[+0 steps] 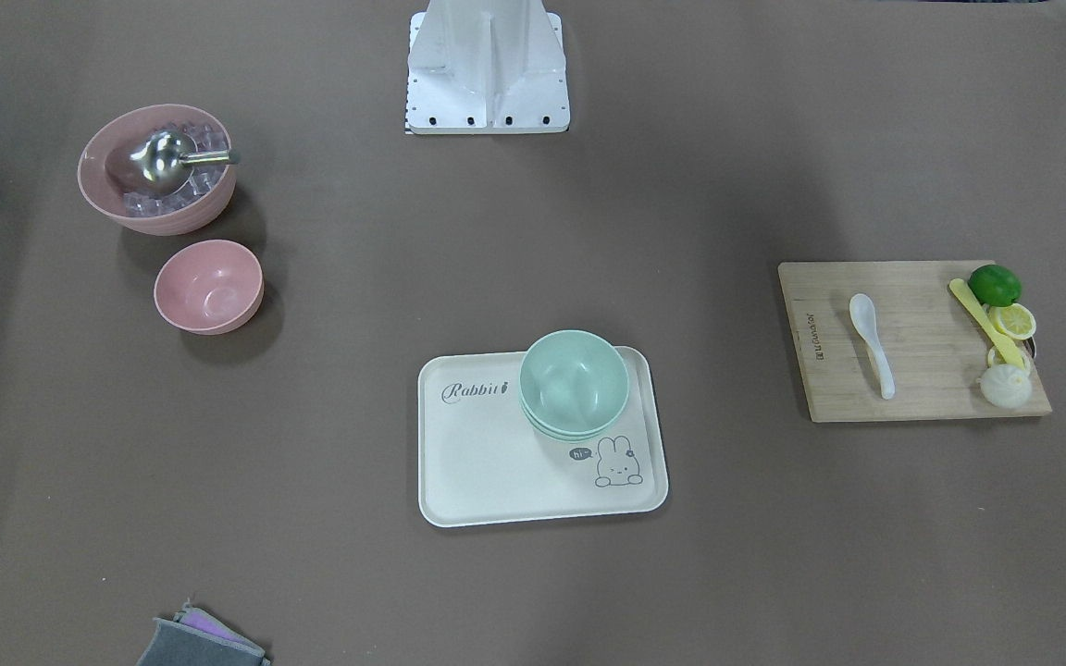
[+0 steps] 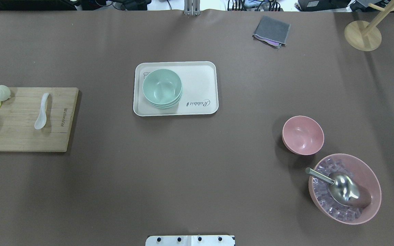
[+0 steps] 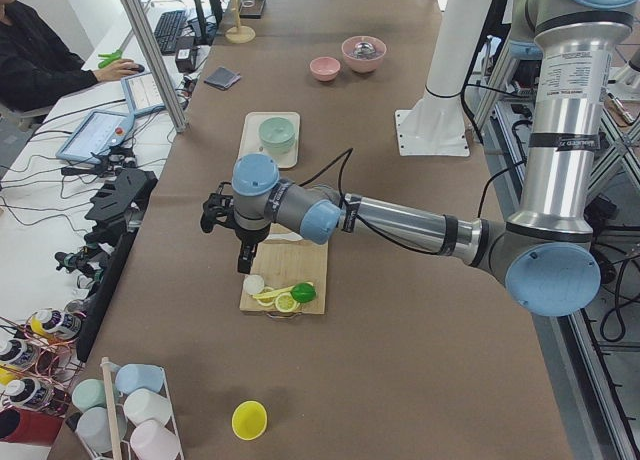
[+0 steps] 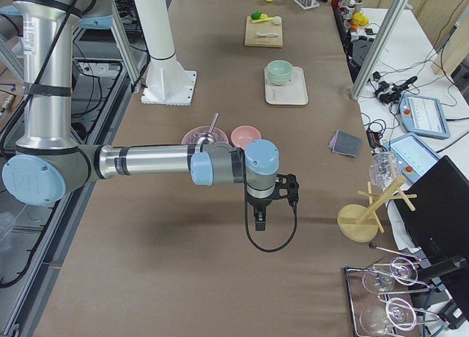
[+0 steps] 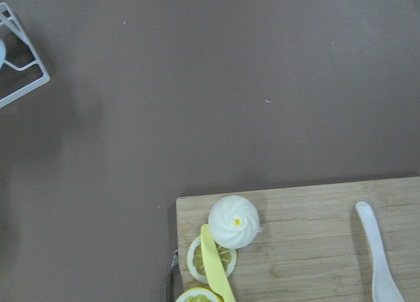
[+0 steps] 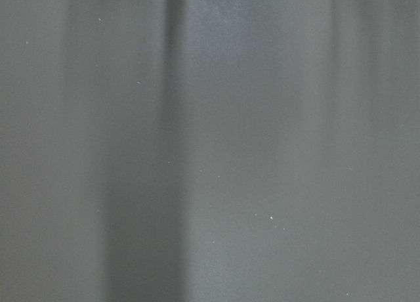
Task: Stack pink bowl on green and place spoon
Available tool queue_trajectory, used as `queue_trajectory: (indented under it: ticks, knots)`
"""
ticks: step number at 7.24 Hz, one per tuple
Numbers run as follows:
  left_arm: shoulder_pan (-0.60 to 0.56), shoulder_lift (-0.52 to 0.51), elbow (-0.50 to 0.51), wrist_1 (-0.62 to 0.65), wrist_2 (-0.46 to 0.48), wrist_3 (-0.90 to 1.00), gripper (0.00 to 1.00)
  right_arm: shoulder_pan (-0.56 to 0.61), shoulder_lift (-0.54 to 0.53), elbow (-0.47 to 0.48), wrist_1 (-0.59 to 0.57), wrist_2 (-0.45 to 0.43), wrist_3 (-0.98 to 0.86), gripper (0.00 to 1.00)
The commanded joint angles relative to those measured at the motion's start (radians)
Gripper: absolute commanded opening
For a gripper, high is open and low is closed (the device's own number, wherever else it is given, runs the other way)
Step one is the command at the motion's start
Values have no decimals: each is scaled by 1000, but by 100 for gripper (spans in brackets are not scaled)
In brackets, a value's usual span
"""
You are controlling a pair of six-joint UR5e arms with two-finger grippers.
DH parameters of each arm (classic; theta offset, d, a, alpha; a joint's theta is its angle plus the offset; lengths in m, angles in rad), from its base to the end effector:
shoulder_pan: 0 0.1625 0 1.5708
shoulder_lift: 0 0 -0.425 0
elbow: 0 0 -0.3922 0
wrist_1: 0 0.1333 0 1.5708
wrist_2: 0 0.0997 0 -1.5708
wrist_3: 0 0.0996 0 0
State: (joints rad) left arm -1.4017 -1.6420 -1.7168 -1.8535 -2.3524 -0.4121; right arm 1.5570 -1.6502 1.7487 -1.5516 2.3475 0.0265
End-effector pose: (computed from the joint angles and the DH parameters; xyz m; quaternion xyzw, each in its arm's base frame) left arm 0.0277 -0.5376 0.5162 0.1134 0.4191 -0.0150 0.9007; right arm 0.0571 -0.4648 0.6064 0.0468 -0.3790 -0.0164 0.9241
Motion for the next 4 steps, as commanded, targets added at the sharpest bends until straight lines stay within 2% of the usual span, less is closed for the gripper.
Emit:
queue_trajectory:
  ticks: [1, 3, 4]
  knots:
    - [96, -54, -10, -19, 7, -125, 98, -6, 59, 6, 1, 7, -2, 100]
    - [139, -79, 2, -16, 16, -123, 98, -23, 102, 18, 2, 33, 7, 100]
    - [185, -79, 0, -10, 153, -126, 98, -70, 142, 3, -1, 41, 10, 100]
